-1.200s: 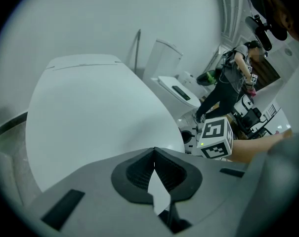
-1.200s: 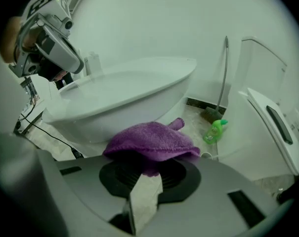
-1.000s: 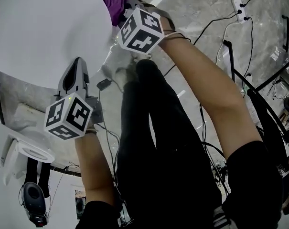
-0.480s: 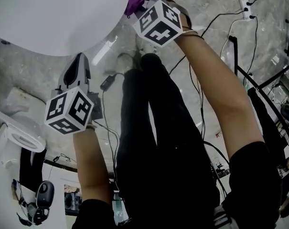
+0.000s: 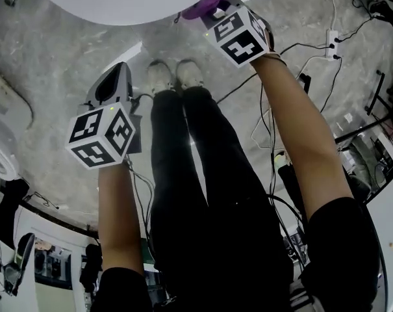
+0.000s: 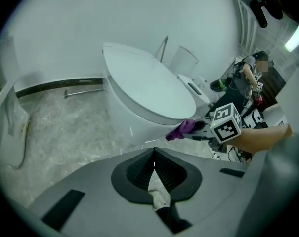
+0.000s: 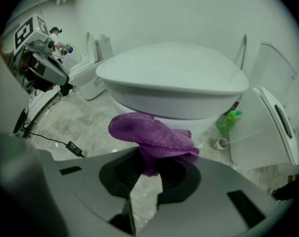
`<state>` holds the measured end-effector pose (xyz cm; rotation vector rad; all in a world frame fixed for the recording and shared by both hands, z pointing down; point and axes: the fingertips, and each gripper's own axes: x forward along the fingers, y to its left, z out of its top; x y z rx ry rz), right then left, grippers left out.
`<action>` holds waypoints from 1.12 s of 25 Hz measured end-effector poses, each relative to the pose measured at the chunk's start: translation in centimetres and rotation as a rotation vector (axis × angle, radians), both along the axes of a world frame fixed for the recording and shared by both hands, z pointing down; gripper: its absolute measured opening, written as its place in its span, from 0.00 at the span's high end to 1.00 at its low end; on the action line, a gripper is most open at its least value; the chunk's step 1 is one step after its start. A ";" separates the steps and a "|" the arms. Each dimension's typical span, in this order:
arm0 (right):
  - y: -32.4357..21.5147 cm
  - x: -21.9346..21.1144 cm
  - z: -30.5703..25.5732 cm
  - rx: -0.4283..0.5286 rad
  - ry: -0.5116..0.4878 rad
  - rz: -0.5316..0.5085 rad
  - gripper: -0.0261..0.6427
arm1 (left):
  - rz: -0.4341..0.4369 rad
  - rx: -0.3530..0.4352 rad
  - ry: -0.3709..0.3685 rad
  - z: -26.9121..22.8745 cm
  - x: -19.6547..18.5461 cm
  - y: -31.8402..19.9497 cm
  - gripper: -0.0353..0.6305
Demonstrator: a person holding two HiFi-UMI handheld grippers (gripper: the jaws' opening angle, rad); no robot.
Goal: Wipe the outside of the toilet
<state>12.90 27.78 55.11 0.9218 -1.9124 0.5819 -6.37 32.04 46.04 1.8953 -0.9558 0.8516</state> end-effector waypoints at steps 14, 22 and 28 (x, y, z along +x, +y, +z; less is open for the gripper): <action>1.3 -9.8 0.6 -0.116 -0.118 0.037 0.85 | -0.223 -0.029 0.009 -0.1 -7.3 3.6 0.94; -0.1 -15.7 0.4 -0.138 -0.202 0.219 0.85 | -0.301 -0.027 0.020 -0.3 -13.1 2.7 0.94; -1.4 -18.6 0.4 -0.146 -0.201 0.344 0.85 | -0.282 -0.032 0.033 -0.1 -17.0 2.1 0.94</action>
